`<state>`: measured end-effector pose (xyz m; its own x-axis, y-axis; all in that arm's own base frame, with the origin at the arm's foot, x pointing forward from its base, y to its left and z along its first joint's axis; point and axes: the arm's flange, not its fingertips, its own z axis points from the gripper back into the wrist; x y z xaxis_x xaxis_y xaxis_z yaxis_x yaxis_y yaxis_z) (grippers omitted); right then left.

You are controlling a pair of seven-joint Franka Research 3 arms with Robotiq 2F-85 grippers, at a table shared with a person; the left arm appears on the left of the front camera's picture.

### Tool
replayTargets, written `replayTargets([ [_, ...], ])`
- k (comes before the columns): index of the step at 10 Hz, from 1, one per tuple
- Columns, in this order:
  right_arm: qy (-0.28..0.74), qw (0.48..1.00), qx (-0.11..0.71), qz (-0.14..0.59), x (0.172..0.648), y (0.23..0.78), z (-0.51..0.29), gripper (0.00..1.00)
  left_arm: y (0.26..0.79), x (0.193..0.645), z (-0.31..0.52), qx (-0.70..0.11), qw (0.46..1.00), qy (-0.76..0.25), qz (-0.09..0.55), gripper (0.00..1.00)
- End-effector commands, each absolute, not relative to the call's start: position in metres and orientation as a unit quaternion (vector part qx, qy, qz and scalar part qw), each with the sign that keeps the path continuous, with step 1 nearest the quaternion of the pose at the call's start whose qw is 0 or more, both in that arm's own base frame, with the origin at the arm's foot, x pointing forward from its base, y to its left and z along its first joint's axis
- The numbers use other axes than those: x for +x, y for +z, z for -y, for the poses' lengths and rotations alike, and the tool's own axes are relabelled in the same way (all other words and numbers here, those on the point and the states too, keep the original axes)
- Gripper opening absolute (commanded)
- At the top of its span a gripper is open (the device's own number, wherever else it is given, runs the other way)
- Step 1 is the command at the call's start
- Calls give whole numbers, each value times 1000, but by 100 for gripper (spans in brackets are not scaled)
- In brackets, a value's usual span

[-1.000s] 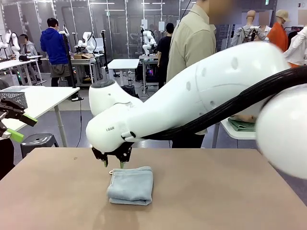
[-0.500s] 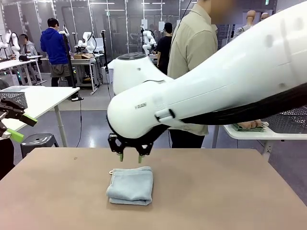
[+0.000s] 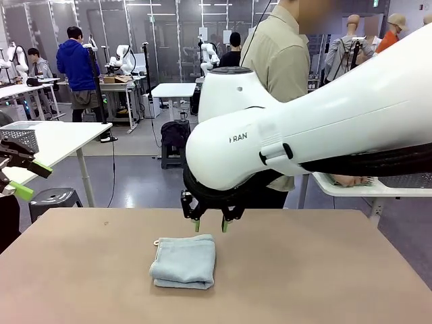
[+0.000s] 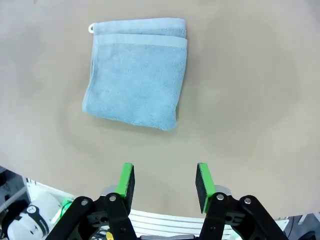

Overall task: Fold the towels and place them in the basket.
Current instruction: Place the folded Towel with hook on the right side of the table.

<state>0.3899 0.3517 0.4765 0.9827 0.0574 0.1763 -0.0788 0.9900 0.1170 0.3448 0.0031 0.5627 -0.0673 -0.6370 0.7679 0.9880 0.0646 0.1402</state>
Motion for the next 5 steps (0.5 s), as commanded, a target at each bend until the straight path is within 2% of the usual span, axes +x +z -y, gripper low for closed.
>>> replayTargets([
  [1,54,990,92,88,386,463,-329,63,564,345,-3,-254,624,-642,366,77],
  [3,55,985,125,103,393,441,-320,63,564,345,-3,-254,624,-642,366,77],
  [5,9,978,164,125,406,408,-309,63,564,345,-3,-254,624,-642,366,77],
])
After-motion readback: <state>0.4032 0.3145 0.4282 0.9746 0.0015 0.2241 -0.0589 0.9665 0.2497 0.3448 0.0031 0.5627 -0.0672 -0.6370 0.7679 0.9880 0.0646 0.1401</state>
